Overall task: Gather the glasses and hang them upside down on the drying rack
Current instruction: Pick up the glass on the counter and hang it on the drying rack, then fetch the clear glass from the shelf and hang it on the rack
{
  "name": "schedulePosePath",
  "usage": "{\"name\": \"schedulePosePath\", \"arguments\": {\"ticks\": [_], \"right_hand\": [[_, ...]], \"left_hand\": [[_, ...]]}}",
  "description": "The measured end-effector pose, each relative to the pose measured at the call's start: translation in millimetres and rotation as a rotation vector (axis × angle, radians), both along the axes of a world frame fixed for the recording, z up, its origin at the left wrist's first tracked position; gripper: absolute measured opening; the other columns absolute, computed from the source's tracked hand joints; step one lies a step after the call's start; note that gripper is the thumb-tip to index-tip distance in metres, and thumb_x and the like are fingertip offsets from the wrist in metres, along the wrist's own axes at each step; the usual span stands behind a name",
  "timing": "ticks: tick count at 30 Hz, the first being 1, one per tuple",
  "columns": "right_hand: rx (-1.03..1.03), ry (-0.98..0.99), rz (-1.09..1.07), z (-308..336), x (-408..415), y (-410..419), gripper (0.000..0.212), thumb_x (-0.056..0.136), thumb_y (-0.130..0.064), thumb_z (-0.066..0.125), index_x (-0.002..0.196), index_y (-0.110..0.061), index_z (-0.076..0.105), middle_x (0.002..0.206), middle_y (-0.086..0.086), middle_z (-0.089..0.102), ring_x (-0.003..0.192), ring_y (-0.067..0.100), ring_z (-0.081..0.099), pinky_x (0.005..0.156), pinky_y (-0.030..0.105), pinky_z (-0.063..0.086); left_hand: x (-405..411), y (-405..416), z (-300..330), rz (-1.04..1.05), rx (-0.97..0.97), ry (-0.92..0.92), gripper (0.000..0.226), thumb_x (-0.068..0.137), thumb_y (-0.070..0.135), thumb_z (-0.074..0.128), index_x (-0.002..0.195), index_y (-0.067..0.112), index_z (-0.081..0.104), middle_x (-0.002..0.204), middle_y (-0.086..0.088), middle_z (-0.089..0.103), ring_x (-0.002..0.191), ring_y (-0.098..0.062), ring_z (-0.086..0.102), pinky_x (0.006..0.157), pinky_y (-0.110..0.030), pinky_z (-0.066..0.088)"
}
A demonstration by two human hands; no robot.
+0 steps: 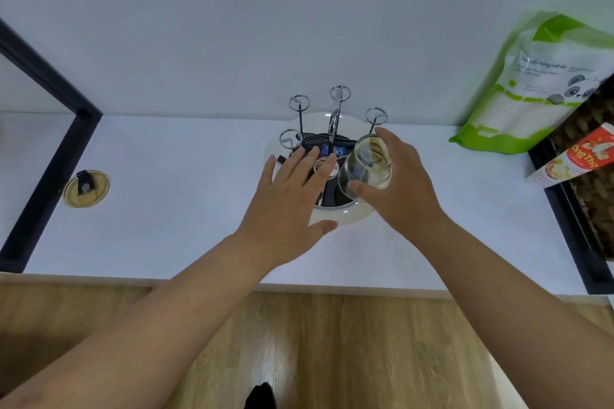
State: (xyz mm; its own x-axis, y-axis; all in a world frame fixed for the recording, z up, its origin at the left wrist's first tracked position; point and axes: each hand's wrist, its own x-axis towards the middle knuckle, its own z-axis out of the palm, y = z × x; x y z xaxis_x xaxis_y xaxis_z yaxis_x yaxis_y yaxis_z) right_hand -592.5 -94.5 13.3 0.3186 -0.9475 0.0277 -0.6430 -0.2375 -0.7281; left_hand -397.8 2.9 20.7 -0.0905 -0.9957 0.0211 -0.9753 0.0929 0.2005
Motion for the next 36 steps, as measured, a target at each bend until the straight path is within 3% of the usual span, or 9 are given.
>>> {"name": "schedulePosePath", "arguments": {"ticks": [6,13,17,22,25,27,29,36], "right_hand": [[-0.003,0.035,0.003,-2,-7,-9,0.086,0.08,-0.032,0.086,0.153,-0.03,0.041,0.146,0.003,0.048,0.132,0.022,0.048,0.098,0.032,0.039],[-0.004,0.043,0.003,-8,-7,-9,0.087,0.081,-0.034,0.086,0.153,-0.033,0.038,0.145,0.001,0.048,0.133,0.022,0.047,0.098,0.034,0.041],[0.008,0.048,-0.004,-6,-8,-7,0.09,0.08,-0.037,0.084,0.155,-0.037,0.035,0.148,0.0,0.046,0.137,0.023,0.043,0.104,0.042,0.045],[-0.044,0.031,0.007,12,-14,-4,0.088,0.08,-0.027,0.083,0.155,-0.035,0.038,0.15,0.002,0.047,0.138,0.027,0.043,0.107,0.046,0.045],[-0.06,0.025,0.02,41,-17,-1,0.088,0.08,-0.018,0.08,0.157,-0.029,0.039,0.149,0.004,0.047,0.138,0.027,0.043,0.108,0.035,0.036],[-0.09,0.033,0.025,65,-21,1,0.087,0.081,-0.018,0.078,0.158,-0.027,0.038,0.151,0.006,0.047,0.14,0.027,0.042,0.113,0.037,0.036],[-0.122,0.032,0.012,93,-29,-1,0.086,0.083,-0.02,0.076,0.159,-0.027,0.037,0.154,0.006,0.045,0.143,0.028,0.041,0.116,0.041,0.036],[-0.251,0.005,0.002,235,-61,2,0.076,0.094,-0.039,0.072,0.16,-0.032,0.035,0.158,0.002,0.042,0.149,0.024,0.033,0.115,0.029,0.024]], "left_hand": [[6,-9,-3,0.038,-0.182,0.152,0.072,0.092,0.051,0.067,0.154,0.022,0.044,0.162,-0.005,0.041,0.154,-0.025,0.027,0.127,-0.052,0.014],[11,-13,-10,0.052,-0.158,0.238,0.079,0.089,0.046,0.073,0.156,0.021,0.039,0.163,-0.003,0.036,0.155,-0.023,0.024,0.127,-0.048,0.017],[11,-13,-10,0.046,-0.147,0.214,0.083,0.089,0.049,0.073,0.158,0.022,0.037,0.166,-0.003,0.031,0.158,-0.023,0.017,0.128,-0.046,0.011],[11,-10,5,0.042,-0.147,0.233,0.082,0.087,0.044,0.078,0.157,0.024,0.039,0.167,-0.002,0.031,0.158,-0.021,0.018,0.129,-0.043,0.006],[9,-10,32,0.032,-0.194,0.279,0.074,0.088,0.035,0.08,0.153,0.022,0.046,0.163,0.0,0.038,0.155,-0.019,0.027,0.129,-0.043,0.011],[8,-11,58,0.03,-0.211,0.301,0.071,0.089,0.034,0.079,0.152,0.021,0.048,0.163,0.002,0.04,0.154,-0.017,0.028,0.129,-0.04,0.012],[4,-15,90,0.013,-0.198,0.328,0.074,0.088,0.037,0.079,0.153,0.024,0.046,0.164,0.005,0.038,0.155,-0.013,0.026,0.129,-0.038,0.011],[-14,-21,241,-0.056,-0.238,0.316,0.089,0.084,0.054,0.079,0.159,0.032,0.035,0.167,0.01,0.028,0.156,-0.006,0.016,0.129,-0.036,0.004]]}}
